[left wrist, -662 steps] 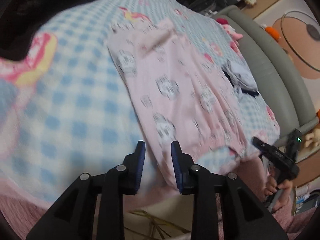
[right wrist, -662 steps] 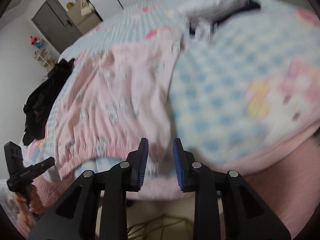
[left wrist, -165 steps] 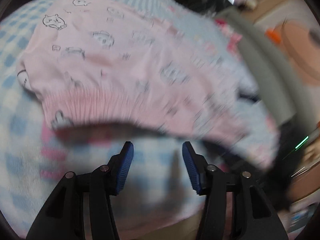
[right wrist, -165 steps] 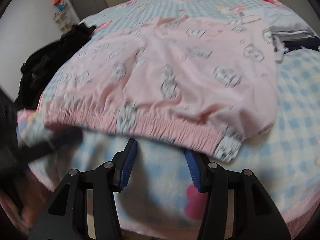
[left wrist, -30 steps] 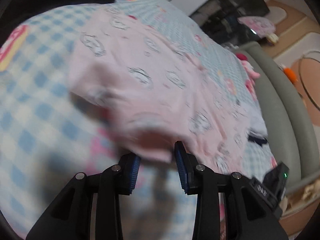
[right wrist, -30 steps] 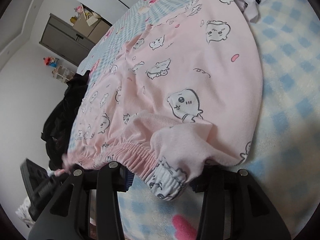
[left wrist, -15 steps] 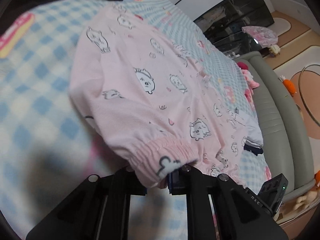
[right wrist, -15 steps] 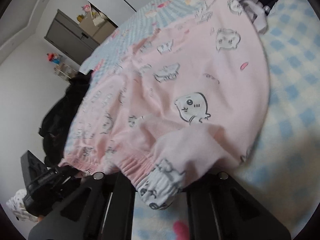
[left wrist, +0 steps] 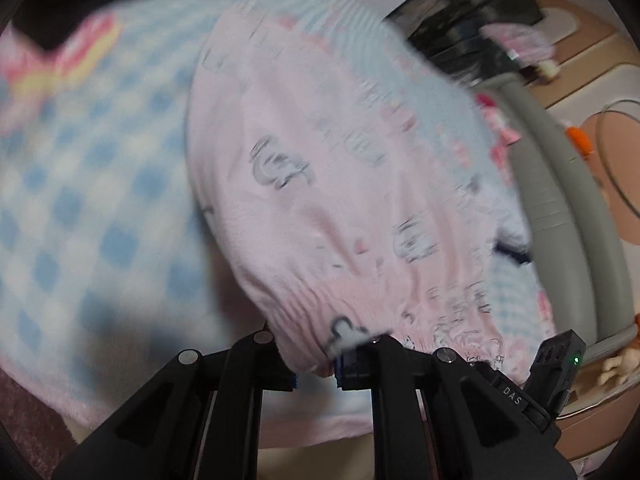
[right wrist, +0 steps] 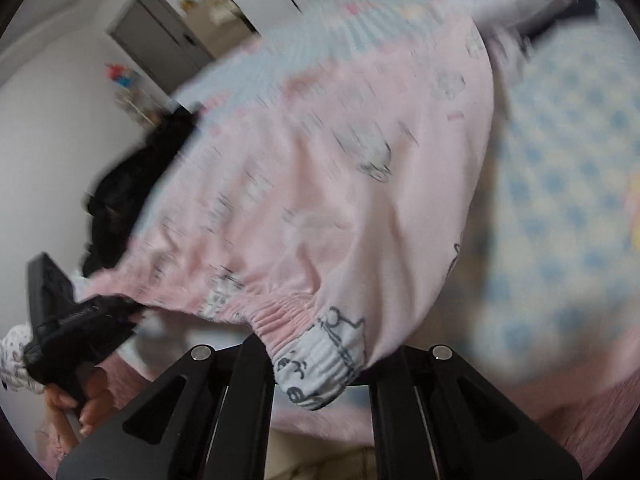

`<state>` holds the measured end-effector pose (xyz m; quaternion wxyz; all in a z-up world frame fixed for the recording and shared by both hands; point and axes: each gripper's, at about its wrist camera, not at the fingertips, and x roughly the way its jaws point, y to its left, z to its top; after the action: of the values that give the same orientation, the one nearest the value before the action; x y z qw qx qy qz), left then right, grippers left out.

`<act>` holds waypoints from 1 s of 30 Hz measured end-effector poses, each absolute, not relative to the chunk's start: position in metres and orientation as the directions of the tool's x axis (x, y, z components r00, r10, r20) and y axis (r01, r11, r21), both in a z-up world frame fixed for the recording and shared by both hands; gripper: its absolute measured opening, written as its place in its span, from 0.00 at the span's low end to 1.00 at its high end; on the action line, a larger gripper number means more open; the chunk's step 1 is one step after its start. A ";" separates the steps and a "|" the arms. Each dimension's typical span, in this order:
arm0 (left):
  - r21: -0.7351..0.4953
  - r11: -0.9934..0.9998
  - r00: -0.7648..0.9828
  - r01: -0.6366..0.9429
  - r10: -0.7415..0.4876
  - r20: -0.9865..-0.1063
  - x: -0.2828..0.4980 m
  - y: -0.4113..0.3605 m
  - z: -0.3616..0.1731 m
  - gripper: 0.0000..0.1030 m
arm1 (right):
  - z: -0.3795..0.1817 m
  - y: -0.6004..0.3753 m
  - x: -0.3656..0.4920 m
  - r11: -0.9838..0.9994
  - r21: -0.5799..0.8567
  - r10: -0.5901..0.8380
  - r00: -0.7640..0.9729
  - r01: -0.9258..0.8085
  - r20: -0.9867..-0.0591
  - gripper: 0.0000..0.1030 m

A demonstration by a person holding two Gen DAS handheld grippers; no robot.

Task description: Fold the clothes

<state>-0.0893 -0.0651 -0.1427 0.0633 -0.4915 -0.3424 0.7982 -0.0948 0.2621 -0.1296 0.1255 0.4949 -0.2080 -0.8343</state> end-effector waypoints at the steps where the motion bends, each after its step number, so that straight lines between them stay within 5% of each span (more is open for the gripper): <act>1: -0.616 -0.746 -0.488 0.252 0.451 -0.747 -0.089 -0.066 -0.150 0.16 | -0.140 0.263 -0.097 -0.875 0.484 -0.425 -0.444 -0.023 -0.789 0.04; 7: -0.596 -0.775 -0.434 0.211 0.472 -0.767 -0.074 -0.070 -0.130 0.32 | -0.130 0.272 -0.086 -0.873 0.485 -0.421 -0.439 -0.041 -0.794 0.20; 10: -0.562 -0.810 -0.393 0.167 0.468 -0.791 -0.055 -0.072 -0.123 0.34 | -0.125 0.273 -0.068 -0.881 0.472 -0.417 -0.410 -0.038 -0.811 0.38; 24: -0.406 -0.913 -0.516 0.047 0.326 -0.792 -0.134 -0.117 -0.067 0.34 | -0.055 0.218 -0.100 -0.941 0.269 -0.332 -0.418 0.204 -0.845 0.38; 30: -0.371 -0.926 -0.456 -0.063 0.358 -0.815 -0.196 -0.085 -0.082 0.37 | -0.024 0.178 -0.137 -0.899 0.340 -0.427 -0.376 0.277 -0.822 0.38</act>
<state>-0.1961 -0.0850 -0.0825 0.1251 -0.5064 -0.1454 0.8407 -0.1366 0.1779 -0.0240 0.2131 0.5161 -0.0728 -0.8264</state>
